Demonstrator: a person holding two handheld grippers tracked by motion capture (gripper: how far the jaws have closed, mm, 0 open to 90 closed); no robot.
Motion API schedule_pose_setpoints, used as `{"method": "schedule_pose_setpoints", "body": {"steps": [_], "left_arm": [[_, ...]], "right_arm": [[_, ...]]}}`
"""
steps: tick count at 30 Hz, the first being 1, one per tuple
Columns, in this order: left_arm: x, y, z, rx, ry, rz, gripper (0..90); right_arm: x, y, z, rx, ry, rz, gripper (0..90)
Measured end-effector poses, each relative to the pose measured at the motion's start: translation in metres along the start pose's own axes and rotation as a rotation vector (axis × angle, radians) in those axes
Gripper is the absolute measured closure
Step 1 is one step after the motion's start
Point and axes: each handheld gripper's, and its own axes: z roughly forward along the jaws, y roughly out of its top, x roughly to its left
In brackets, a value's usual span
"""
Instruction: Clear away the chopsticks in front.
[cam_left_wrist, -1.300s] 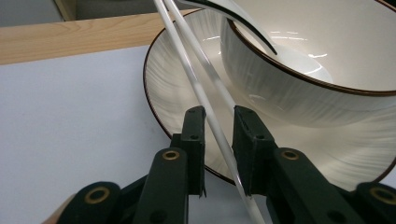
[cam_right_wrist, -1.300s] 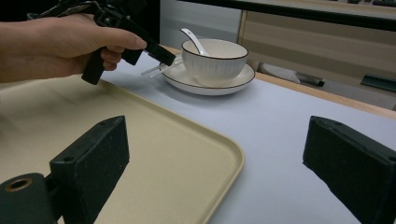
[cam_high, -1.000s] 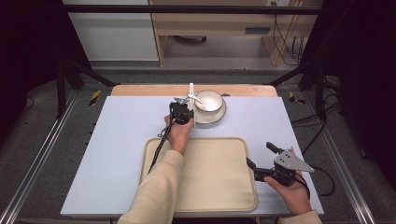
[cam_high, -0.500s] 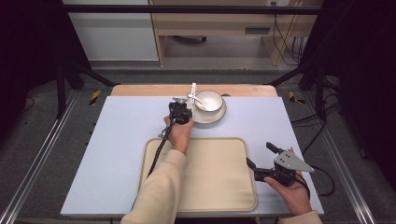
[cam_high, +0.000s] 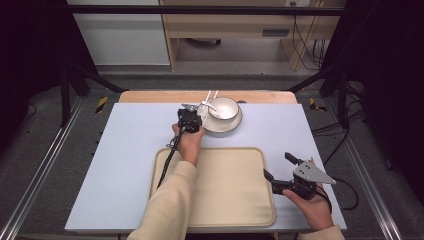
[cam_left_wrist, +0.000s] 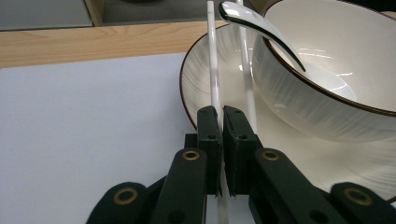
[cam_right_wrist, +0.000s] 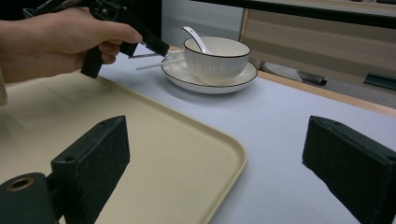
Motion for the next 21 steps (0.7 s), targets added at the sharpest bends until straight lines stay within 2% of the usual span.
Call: {"method": "schedule_pose_setpoints", "body": {"steps": [7, 12, 16, 21], "left_arm": [[0.011, -0.001, -0.013, -0.014, 0.006, -0.001, 85.7], [0.014, -0.003, -0.018, -0.024, 0.007, -0.012, 85.7], [0.014, -0.003, -0.024, -0.037, 0.01, 0.002, 85.8], [0.016, -0.002, -0.032, -0.054, 0.002, -0.01, 85.7]], "right_arm": [[0.0, 0.0, 0.0, 0.001, 0.0, 0.0, 7.7], [0.001, 0.001, 0.001, -0.001, 0.001, -0.002, 7.6], [0.001, 0.001, 0.0, -0.002, 0.0, -0.001, 7.7], [0.0, 0.001, 0.0, -0.005, 0.001, 0.008, 7.7]]}}
